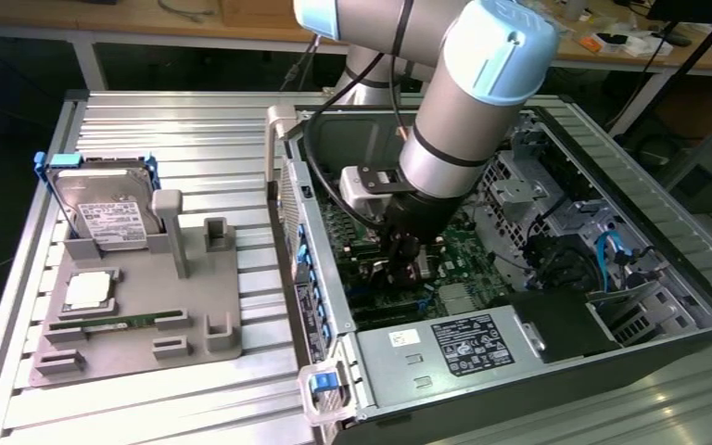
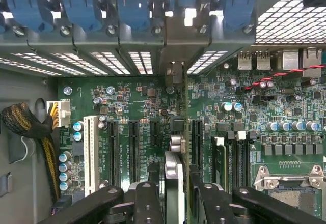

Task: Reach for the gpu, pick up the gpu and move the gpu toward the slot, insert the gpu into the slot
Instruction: 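Insert the gpu into the slot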

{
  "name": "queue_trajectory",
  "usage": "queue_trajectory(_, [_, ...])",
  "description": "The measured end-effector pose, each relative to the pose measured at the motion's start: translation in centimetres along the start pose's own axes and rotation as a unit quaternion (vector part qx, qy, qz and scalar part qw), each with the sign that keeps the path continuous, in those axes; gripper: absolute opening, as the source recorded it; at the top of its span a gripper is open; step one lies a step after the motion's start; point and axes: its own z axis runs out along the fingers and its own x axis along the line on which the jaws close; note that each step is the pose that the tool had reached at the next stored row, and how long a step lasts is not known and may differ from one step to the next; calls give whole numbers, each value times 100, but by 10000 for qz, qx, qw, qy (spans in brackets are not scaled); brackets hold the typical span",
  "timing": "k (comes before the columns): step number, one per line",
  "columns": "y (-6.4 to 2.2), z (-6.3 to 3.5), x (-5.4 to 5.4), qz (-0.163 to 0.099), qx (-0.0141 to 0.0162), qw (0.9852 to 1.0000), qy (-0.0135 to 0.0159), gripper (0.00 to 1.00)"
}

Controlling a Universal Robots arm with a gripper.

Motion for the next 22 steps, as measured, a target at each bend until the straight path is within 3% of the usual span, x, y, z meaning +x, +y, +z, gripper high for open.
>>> queue_trajectory(14, [19,-279,-3,0,5,10000,1,35])
queue_trajectory(22, [27,-391,-5,-1,5,10000,0,33])
